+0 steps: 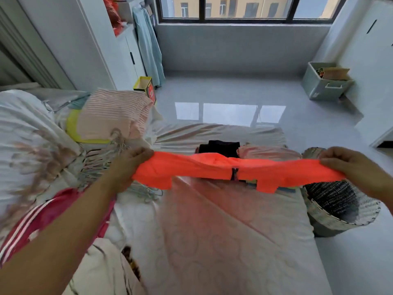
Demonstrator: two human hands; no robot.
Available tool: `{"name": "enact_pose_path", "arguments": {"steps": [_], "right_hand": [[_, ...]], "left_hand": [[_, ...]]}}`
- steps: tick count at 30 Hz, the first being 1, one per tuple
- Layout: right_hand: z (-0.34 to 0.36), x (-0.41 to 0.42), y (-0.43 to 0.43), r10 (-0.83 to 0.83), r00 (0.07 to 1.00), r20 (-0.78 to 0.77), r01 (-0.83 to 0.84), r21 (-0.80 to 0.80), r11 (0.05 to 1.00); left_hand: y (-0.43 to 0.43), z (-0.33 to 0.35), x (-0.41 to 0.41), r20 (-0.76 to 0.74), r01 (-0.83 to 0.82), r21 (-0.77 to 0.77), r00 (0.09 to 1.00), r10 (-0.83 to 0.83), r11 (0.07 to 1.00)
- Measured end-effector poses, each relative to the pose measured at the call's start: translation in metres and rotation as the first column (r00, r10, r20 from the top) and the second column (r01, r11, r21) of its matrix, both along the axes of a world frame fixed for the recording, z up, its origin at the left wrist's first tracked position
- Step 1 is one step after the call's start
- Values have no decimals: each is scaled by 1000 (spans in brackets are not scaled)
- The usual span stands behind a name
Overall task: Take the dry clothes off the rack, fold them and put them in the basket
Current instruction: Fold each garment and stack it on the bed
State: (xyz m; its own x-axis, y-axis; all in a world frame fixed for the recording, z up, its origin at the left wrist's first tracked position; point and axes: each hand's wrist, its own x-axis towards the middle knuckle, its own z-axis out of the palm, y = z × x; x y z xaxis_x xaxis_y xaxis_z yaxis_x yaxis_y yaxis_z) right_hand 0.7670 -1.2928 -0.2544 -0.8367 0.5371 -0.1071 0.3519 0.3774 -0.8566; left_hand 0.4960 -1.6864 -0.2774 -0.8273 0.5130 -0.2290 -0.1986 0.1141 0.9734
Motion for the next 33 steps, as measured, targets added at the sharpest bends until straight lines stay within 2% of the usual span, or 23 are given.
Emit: {"name": "enact_pose_path", "arguments": {"steps": [5, 10, 17, 22, 25, 27, 28, 29, 31, 33], "right_hand": [[-93, 43, -32, 83, 974, 213, -60, -110, 992], [-197, 96, -63, 187, 875, 446, -115, -184, 976], [-321, 172, -104, 400, 643, 654, -273, -292, 917], [-392, 207, -118, 440, 583, 683, -293, -328, 898], [-419, 208, -122, 417, 555, 720, -339, -262, 904], [-409, 187, -128, 350, 570, 743, -285, -221, 933], [-403, 173, -130, 286, 614, 736, -239, -172, 956], [-402, 158, -131, 202, 669, 716, -177, -111, 978], [-407, 122, -130, 73, 776, 626, -58, -45, 997], [-409, 77, -135, 17, 854, 520, -2, -30, 1000]], "left_hand": [[-31, -107, 62, 171, 39, -168, 985, -10, 985], [-79, -205, 117, 297, 160, -362, 954, -49, 918], [-135, -314, 185, 472, 352, -565, 880, -57, 747], [-153, -372, 203, 460, 448, -679, 877, -139, 582], [-149, -389, 208, 460, 481, -739, 872, -167, 472], [-134, -388, 204, 401, 434, -804, 900, -169, 405], [-121, -383, 199, 317, 371, -862, 926, -206, 344], [-103, -377, 194, 199, 267, -902, 955, -221, 339], [-54, -367, 183, -14, 102, -867, 973, -229, 488], [1, -366, 175, -126, 101, -775, 943, -309, 624]]}}
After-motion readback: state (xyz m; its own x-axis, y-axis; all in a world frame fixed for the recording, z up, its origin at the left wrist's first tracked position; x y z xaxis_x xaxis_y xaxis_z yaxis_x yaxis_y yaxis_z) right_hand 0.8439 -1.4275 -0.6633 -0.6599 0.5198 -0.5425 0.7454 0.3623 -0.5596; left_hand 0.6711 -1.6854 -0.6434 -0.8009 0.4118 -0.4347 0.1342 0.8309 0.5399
